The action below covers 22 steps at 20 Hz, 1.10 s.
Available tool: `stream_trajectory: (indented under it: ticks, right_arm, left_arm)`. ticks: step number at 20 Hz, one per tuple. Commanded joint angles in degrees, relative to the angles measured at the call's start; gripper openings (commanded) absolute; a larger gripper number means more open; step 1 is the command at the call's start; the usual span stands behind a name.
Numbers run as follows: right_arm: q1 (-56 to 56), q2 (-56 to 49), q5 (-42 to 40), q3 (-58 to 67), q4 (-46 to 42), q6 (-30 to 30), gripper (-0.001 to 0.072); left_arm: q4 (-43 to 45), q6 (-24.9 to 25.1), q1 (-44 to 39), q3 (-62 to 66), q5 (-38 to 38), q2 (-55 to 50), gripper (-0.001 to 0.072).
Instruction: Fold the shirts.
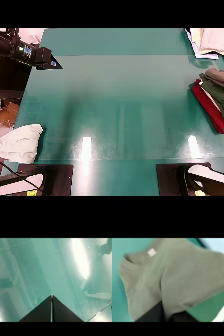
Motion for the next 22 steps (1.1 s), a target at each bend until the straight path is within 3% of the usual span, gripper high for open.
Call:
stream_trajectory:
  ticks: [1, 5, 9, 12, 16, 17, 18, 19, 22]
  right_arm:
    - [-5.75, 2.64, 2.01, -7.98, -0.46, 0.57, 0.0425]
    - [-9.97, 5.46, 1.62, -12.02, 0.20, 0.59, 0.0433]
    - [-8.59, 8.81, -4.11, -12.02, 16.15, 0.66, 0.0432]
    - [-2.73, 10.86, -6.01, -12.02, 28.74, 0.63, 0.0432]
    - [11.87, 13.94, -6.03, -12.02, 31.17, 0.52, 0.0429]
    - [15.69, 14.58, -6.10, -12.02, 31.17, 0.52, 0.0391]
    - [19.06, 15.17, -5.95, -12.02, 31.15, 0.50, 0.0174]
    - [22.34, 15.76, -6.10, -12.02, 31.17, 0.42, 0.0021]
    - [30.23, 16.74, -7.06, -12.02, 31.15, 0.44, 0.0021]
  left_arm:
    - [0.04, 0.35, -0.04, 0.00, -0.04, -0.04, 0.0025]
    - [0.04, 0.37, -0.04, 0.00, -0.07, -0.04, 0.0026]
    - [0.04, 1.18, -0.04, 0.02, 1.07, -0.04, 0.0026]
    - [-0.07, 1.16, -0.04, 0.02, 0.52, -0.02, 0.0026]
    - [-0.07, 1.16, -0.04, 0.02, 1.55, -0.02, 0.0026]
    - [-0.07, 1.16, -0.04, 0.02, 2.01, -0.02, 0.0026]
    - [-0.07, 1.16, -0.04, 0.02, 2.36, -0.02, 0.0026]
    - [-0.04, 1.16, -0.04, 0.02, 2.89, -0.02, 0.0026]
    - [-0.07, 1.16, -0.04, 0.02, 4.81, -0.02, 0.0026]
